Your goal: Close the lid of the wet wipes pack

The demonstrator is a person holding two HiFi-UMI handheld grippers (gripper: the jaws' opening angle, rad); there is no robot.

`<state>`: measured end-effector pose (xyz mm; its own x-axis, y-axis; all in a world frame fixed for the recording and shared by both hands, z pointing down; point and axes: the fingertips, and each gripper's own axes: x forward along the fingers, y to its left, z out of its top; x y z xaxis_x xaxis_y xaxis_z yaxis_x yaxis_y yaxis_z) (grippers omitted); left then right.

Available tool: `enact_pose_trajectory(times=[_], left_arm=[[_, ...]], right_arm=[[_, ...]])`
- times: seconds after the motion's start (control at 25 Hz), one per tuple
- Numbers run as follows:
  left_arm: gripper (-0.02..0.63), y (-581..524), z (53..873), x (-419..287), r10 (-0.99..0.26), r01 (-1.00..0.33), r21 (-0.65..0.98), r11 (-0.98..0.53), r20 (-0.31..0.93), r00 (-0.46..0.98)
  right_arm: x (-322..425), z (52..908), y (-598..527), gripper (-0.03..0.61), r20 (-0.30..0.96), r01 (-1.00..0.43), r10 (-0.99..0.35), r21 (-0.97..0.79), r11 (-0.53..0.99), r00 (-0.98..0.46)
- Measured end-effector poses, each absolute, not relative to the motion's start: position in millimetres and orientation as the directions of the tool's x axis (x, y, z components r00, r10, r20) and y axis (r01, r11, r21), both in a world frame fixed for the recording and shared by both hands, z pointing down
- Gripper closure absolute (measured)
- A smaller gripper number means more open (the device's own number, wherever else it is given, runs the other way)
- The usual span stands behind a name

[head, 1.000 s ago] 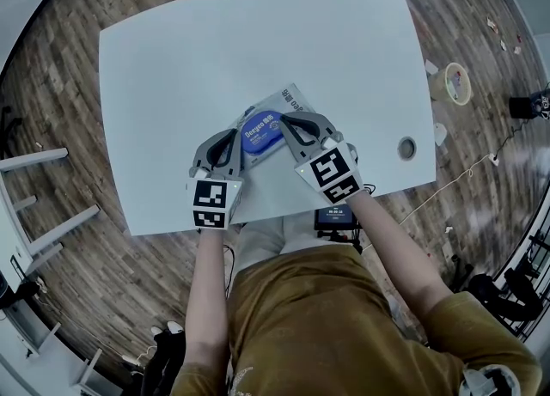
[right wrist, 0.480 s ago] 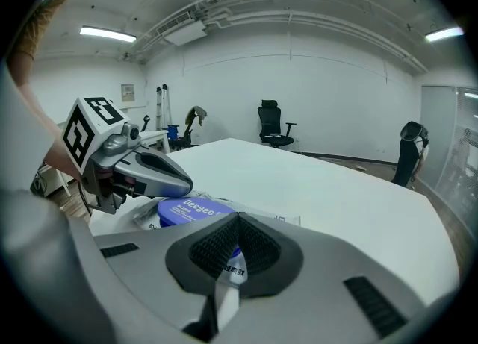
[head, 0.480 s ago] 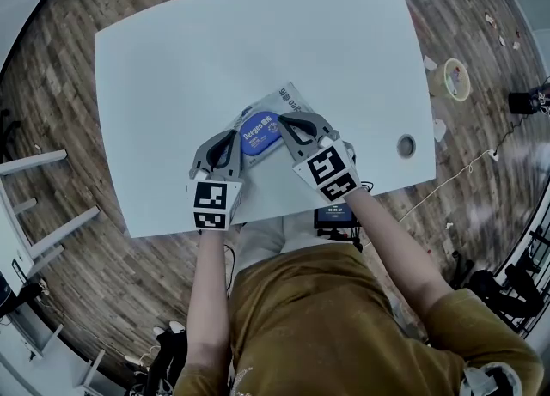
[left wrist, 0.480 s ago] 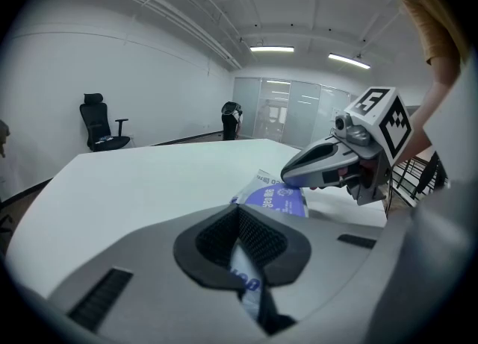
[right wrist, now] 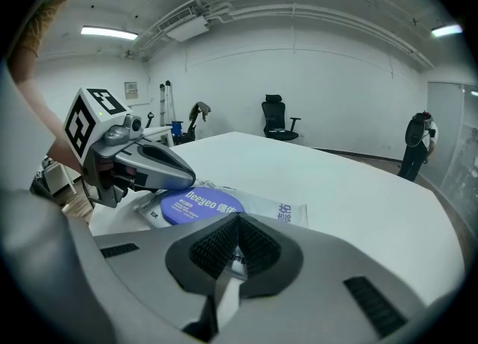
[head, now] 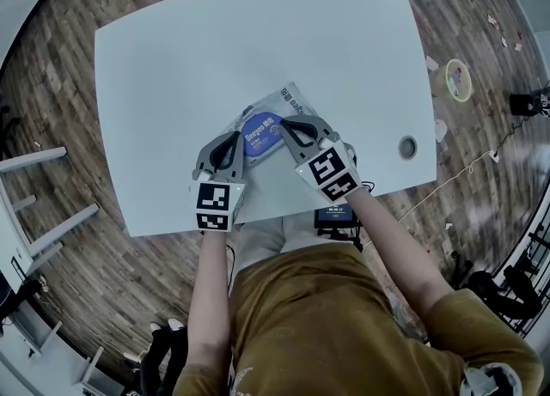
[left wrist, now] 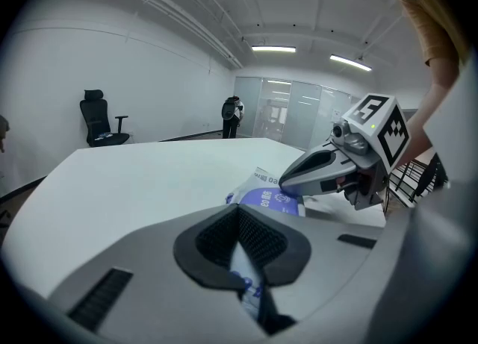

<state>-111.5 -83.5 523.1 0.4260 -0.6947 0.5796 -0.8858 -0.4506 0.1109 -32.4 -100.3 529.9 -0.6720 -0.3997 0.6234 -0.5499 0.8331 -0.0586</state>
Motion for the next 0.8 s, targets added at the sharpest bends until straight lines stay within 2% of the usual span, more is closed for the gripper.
enact_pose_trajectory(times=[0.8], left_arm=[[0.621,-81.9,525.4,-110.7,-0.687,-0.882,0.118,-0.455,0.584,0.433]], right_arm=[[-33.1,534.5,-97.7,0.572,0.643,-0.539,-0.394,-0.034,0.842,-0.657]])
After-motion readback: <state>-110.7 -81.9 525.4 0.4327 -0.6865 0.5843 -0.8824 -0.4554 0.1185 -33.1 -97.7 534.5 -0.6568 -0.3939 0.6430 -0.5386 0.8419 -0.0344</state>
